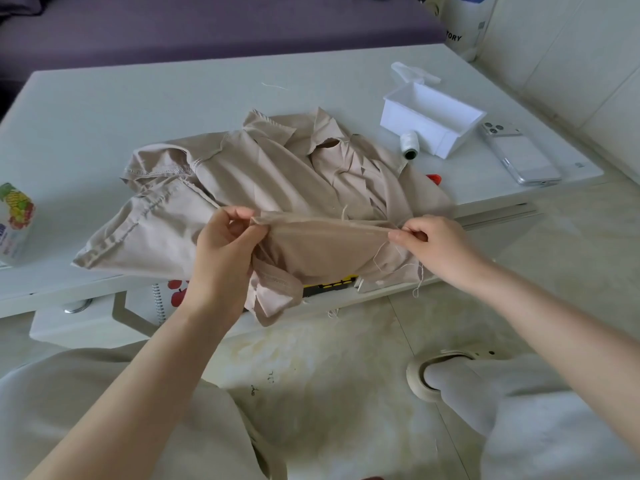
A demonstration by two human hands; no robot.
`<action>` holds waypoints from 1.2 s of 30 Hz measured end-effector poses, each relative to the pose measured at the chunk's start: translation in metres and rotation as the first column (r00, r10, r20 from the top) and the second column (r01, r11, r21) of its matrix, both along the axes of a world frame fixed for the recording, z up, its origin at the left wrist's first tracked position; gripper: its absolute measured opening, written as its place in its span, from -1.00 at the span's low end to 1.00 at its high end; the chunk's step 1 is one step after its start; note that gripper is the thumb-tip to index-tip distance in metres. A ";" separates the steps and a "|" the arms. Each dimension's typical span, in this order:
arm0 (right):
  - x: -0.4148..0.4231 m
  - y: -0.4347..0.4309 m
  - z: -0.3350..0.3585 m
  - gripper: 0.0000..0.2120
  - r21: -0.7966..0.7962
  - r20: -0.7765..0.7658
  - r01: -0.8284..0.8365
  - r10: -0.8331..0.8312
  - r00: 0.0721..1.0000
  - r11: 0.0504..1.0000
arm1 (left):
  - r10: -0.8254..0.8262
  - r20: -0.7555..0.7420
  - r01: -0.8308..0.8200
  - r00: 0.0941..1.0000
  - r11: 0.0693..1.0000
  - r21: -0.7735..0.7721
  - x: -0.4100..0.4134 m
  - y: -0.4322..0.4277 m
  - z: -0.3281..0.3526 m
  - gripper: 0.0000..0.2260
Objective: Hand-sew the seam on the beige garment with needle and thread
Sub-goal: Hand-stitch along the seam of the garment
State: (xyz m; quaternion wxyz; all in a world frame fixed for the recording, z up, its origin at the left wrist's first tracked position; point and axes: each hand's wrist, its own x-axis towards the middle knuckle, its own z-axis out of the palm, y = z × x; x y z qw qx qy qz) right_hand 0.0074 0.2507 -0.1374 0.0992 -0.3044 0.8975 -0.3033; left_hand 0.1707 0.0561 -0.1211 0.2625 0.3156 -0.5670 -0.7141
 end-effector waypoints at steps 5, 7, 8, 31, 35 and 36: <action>0.005 -0.002 0.005 -0.63 -0.040 -0.011 -0.029 0.028 1.000 0.999 | -0.011 0.035 0.012 0.999 1.000 -0.020 0.001 0.003 0.001 -0.88; 0.007 -0.002 0.009 -0.62 -0.074 0.017 -0.034 0.035 0.999 0.997 | 0.009 0.035 -0.003 0.999 0.989 -0.149 0.004 0.001 -0.001 -0.88; 0.008 -0.002 0.011 -0.63 -0.097 0.046 -0.036 0.041 0.998 0.995 | 0.029 0.032 -0.022 0.999 0.980 -0.196 0.006 -0.001 -0.003 -0.86; 0.034 -0.018 0.029 -0.84 -0.151 0.300 -0.152 0.192 0.934 0.977 | 0.277 0.427 0.365 0.861 0.248 -0.897 0.006 -0.018 -0.040 -0.86; 0.038 -0.020 0.035 -0.85 -0.144 0.288 -0.178 0.213 0.934 0.973 | 0.050 0.211 0.191 0.976 0.265 -0.945 0.000 0.017 -0.014 -0.71; 0.040 -0.020 0.038 -0.85 -0.148 0.291 -0.189 0.225 0.930 0.971 | -0.085 0.194 0.211 0.977 0.345 -0.915 -0.002 0.028 -0.008 -0.75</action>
